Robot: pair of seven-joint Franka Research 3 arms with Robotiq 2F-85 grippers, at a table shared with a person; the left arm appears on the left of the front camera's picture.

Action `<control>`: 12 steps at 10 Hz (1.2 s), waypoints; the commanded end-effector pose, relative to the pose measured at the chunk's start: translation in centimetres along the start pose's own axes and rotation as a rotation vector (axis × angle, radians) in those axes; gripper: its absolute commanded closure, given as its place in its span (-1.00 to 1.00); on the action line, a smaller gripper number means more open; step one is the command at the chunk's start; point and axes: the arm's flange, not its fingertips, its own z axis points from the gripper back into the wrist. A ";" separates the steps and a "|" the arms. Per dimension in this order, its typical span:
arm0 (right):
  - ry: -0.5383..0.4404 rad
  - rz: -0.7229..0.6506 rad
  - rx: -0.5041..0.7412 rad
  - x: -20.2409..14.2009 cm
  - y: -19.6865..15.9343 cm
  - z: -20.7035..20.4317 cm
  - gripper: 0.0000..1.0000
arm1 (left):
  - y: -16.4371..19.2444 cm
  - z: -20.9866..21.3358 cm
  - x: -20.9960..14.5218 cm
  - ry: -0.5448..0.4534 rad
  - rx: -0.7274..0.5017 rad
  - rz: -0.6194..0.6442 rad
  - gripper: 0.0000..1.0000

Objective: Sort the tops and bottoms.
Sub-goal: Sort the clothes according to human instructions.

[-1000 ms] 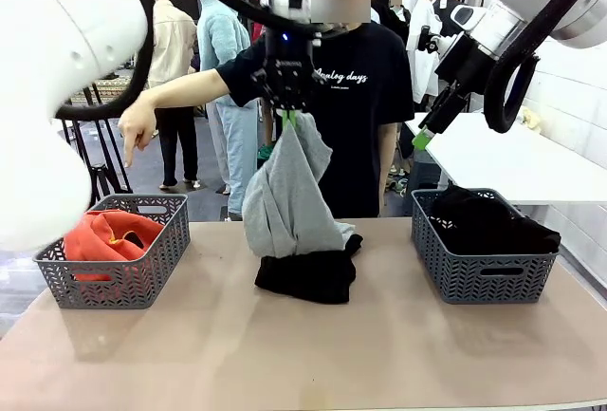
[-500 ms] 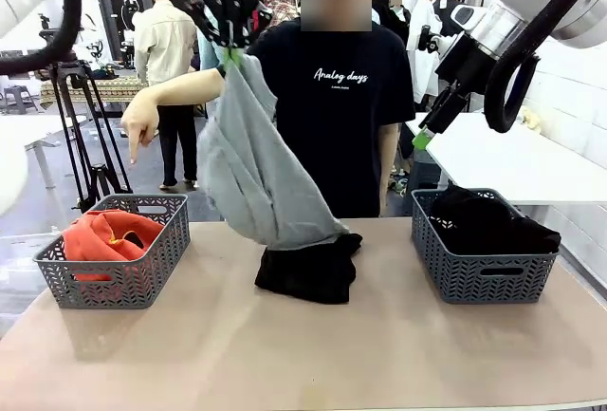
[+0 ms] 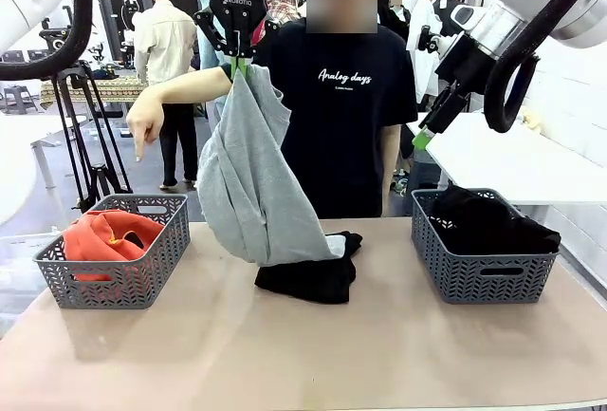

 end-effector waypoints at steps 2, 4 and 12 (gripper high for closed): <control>0.007 0.000 0.001 0.0 0.0 -0.1 -1.00 | 7.0 7.9 1.8 -0.081 0.188 0.007 1.00; 0.007 0.000 0.001 0.0 0.0 -0.1 -1.00 | 13.6 15.0 2.8 -0.149 0.264 0.132 1.00; 0.007 0.000 0.001 0.0 0.0 -0.1 -1.00 | 21.5 10.8 -3.7 -0.203 0.336 0.232 1.00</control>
